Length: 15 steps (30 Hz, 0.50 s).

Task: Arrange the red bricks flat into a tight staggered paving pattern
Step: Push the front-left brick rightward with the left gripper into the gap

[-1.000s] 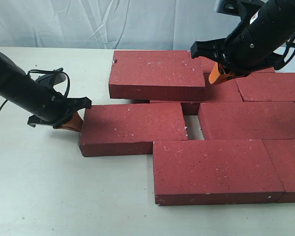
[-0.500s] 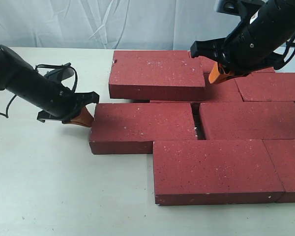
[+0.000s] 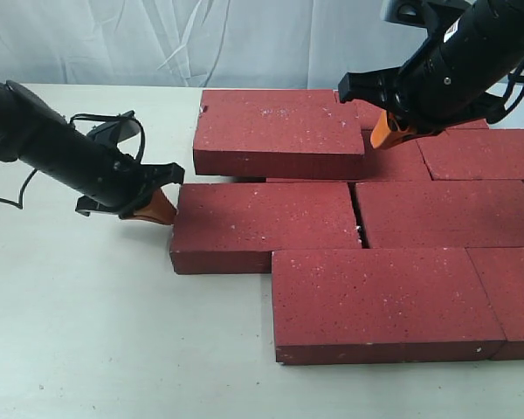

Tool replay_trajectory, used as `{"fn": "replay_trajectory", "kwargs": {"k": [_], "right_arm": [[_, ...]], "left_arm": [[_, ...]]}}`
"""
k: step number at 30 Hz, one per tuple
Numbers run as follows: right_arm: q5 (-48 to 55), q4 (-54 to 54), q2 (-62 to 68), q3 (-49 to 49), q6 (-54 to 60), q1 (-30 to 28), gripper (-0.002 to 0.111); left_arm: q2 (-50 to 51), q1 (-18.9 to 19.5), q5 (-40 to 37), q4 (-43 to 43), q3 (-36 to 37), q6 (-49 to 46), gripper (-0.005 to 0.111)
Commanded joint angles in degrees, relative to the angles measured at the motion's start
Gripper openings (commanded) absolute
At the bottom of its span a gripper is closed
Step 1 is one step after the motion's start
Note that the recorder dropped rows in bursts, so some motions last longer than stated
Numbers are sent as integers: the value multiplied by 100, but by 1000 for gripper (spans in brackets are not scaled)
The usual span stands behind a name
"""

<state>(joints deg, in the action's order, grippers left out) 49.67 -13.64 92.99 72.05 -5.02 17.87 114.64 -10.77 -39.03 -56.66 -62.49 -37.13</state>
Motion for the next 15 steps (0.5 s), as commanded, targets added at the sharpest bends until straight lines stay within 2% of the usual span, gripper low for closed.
{"fn": "replay_trajectory", "kwargs": {"k": [1,15], "right_arm": [[-59,10,-51,-20,43,-40,-1],[-59,10,-51,-20,43,-40,-1]], "left_arm": [[6,-24,-116,-454,-32,-368,0],[6,-24,-220,-698,-32,-427,0]]}}
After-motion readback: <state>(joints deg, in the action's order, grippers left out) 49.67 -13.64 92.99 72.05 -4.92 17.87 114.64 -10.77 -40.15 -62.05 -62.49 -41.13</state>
